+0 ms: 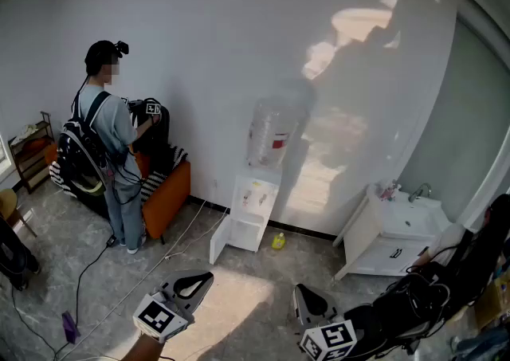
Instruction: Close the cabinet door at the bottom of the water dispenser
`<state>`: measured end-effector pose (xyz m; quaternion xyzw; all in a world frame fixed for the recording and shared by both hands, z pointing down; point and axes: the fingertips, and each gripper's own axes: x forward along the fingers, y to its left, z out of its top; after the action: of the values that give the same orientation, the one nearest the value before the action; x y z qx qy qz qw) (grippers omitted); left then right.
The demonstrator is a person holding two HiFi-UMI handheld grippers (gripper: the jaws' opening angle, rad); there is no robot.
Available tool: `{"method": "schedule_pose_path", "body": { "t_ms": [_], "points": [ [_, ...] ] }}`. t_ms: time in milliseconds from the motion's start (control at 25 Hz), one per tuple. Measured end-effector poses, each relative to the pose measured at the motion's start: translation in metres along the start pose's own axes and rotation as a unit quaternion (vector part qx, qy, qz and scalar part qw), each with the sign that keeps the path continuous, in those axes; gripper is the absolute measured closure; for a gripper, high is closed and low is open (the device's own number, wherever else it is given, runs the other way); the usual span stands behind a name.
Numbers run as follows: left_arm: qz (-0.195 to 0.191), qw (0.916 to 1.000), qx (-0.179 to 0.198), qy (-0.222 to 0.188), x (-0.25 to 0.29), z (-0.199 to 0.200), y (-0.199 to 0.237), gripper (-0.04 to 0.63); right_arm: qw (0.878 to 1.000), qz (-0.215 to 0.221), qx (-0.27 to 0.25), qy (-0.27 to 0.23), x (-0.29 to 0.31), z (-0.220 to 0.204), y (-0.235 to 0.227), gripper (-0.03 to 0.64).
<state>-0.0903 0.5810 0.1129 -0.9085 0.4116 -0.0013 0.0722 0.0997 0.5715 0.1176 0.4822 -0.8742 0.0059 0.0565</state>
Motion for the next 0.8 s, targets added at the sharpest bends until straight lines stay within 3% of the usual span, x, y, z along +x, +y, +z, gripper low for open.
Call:
{"method": "schedule_pose_path", "body": {
  "t_ms": [520, 800],
  "points": [
    [-0.004, 1.0000, 0.008, -0.003, -0.004, -0.011, 0.030, 0.580, 1.000, -0.010, -0.012, 0.014, 0.020, -0.010, 0.005, 0.589],
    [0.011, 0.9996, -0.023, -0.010, 0.003, -0.012, 0.040, 0.580, 1.000, -0.019, 0.012, 0.004, 0.034, -0.001, -0.010, 0.588]
  ]
}}
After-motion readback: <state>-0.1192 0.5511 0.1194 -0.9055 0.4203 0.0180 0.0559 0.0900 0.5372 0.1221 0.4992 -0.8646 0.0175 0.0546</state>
